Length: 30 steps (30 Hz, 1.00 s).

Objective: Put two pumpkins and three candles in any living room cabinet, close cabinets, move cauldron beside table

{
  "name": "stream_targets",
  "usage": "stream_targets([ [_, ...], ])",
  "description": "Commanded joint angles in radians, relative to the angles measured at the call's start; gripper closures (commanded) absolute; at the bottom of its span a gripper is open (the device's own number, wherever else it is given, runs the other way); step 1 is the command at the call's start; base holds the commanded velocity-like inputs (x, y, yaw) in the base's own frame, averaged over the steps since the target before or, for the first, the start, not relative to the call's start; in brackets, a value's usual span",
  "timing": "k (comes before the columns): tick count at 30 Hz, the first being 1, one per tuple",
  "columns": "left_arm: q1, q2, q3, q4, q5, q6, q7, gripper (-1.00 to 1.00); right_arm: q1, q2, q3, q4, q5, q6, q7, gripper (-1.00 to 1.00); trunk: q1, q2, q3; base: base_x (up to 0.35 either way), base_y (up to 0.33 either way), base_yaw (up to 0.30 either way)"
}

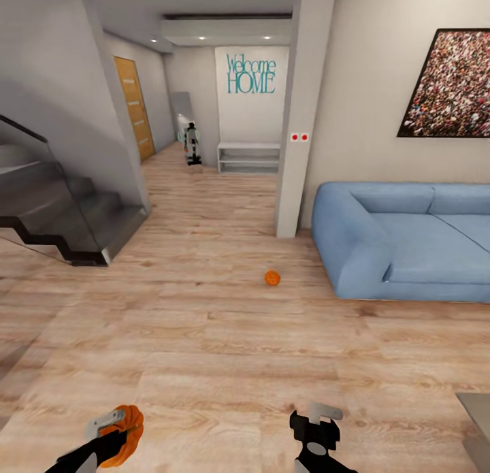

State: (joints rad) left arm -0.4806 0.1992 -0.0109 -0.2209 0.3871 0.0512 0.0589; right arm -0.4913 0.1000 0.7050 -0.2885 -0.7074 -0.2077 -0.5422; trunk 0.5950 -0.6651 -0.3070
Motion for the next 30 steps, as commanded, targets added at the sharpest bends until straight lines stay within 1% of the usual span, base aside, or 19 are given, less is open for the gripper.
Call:
stream_targets([
  [1,0.0,0.0,-0.001,-0.003,0.003,0.006,0.007,1.0,-0.001,0.0,0.008,0.0,-0.011,-0.005,-0.004,-1.0,0.001,-0.001,-0.001,0.331,0.0,-0.011],
  [30,0.0,0.0,-0.001,-0.003,0.002,0.006,0.007,1.0,-0.001,0.0,0.008,0.0,-0.011,-0.006,-0.004,-1.0,0.001,-0.001,-0.001,0.331,0.0,-0.001],
])
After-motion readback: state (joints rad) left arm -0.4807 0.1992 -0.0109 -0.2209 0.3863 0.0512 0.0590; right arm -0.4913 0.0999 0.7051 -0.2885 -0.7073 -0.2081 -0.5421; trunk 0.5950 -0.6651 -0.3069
